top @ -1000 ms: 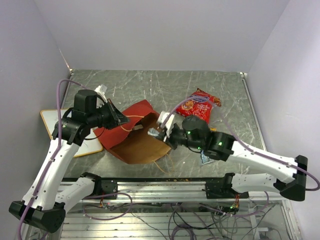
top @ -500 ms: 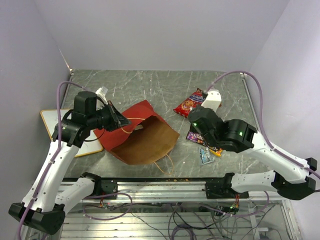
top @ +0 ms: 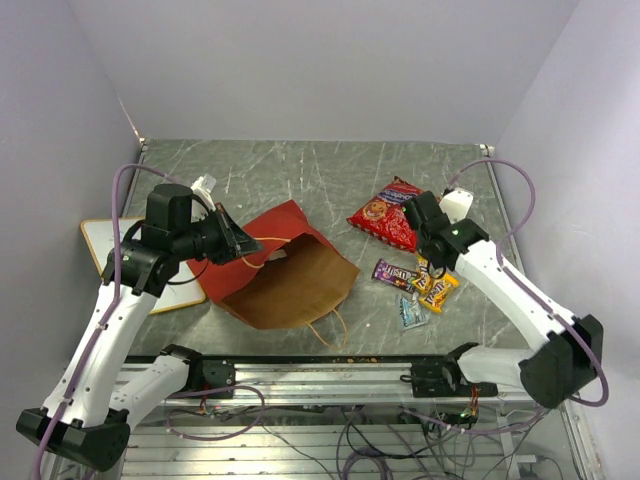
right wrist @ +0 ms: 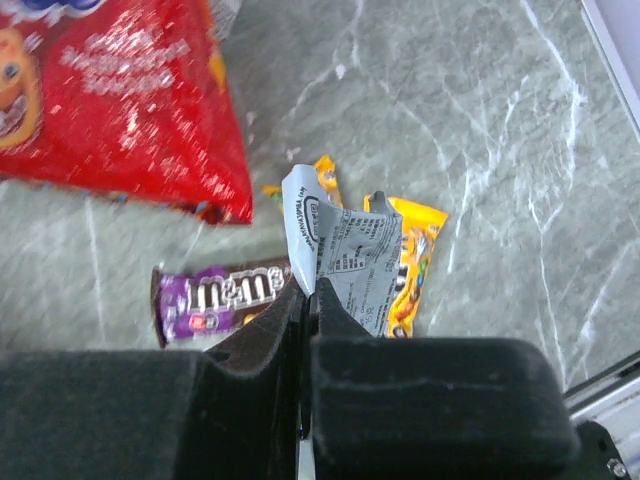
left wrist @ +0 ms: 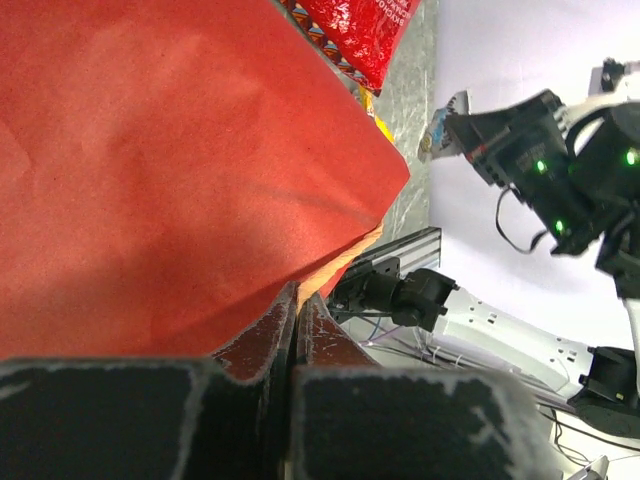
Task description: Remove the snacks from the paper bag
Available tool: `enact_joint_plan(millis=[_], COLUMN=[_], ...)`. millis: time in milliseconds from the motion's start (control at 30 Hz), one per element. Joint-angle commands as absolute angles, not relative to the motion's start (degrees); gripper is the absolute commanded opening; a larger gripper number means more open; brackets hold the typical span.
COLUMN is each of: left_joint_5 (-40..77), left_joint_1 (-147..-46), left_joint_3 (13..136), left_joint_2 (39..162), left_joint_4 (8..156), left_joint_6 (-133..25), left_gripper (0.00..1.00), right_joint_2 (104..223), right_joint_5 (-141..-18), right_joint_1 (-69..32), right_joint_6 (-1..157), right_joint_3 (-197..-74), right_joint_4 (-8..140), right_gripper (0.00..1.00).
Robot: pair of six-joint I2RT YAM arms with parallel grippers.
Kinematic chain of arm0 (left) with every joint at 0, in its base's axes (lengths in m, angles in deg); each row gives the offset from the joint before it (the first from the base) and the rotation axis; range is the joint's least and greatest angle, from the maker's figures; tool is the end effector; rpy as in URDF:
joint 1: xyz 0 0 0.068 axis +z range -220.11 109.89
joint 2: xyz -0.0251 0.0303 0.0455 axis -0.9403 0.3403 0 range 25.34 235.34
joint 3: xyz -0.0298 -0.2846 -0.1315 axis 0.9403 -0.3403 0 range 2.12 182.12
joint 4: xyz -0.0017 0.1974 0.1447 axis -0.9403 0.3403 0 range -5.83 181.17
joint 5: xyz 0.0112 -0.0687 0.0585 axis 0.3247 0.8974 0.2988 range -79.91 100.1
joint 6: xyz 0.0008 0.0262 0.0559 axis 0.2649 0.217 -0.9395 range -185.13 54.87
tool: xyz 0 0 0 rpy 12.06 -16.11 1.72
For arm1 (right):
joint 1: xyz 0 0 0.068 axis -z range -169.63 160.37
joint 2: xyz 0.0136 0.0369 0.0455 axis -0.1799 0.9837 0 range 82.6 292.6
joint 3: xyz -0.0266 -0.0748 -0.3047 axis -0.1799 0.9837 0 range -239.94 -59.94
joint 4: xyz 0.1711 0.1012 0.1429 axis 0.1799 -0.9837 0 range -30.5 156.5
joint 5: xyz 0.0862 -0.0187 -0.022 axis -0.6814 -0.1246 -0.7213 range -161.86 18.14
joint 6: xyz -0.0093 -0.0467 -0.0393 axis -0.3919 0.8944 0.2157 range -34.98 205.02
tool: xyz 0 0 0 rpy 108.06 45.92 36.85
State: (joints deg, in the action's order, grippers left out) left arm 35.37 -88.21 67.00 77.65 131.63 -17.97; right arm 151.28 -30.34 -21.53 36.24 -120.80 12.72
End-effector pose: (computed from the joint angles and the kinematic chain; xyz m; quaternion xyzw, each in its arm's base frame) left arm 0.1230 -0.0612 0.3983 -0.1190 0.8628 -0.4067 0.2755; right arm 0.1805 0.0759 0.3325 0.2191 0.8839 -0.1134 0.3972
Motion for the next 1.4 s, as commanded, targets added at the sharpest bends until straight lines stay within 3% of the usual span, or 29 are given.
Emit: enact_joint_plan(millis=[0, 233, 533, 633, 800, 967, 1200, 1367], left_joint_5=[36.4, 36.5, 36.1, 35.7, 35.6, 36.7, 34.9, 33.9], left_joint_1=[-88.1, -88.1, -88.1, -88.1, -88.1, -88.1, -88.1, -88.1], left_joint_3=[68.7, 71.6, 71.7, 72.9, 73.3, 73.1, 75.3, 74.7], left_joint_2=[77.6, 79.7, 79.1, 79.6, 80.1, 80.9, 82.5, 82.1], left_joint_4=[132.7, 136.8, 138.0, 139.4, 138.9, 136.9, 136.5, 134.8], left_joint_6=[-19.4, -20.8, -23.0, -24.7, -24.7, -24.0, -25.7, -26.2], left_gripper=[0.07, 0.07, 0.07, 0.07, 0.07, 0.07, 0.07, 0.07], right_joint_2=[156.9, 166.1, 167.6, 166.8, 165.8, 157.9, 146.1, 141.3], right_joint_5=[-35.1, -35.2, -41.0, -43.5, -42.9, -50.2, -74.6, -83.1], right_joint_1=[-12.8, -2.8, -0.7, -0.6, -0.5, -0.7, -3.2, -15.5], right_joint_6=[46.0, 52.0, 50.7, 50.6, 52.6, 60.1, 68.2, 76.8], right_joint_3=[-118.1, -115.4, -106.8, -105.0, -108.9, -111.0, -109.5, -108.5], right_joint_4=[23.9, 27.6, 34.8, 37.7, 35.0, 36.8, 47.5, 57.3], right_gripper=[0.0, 0.0, 0.0, 0.17, 0.37, 0.61, 0.69, 0.69])
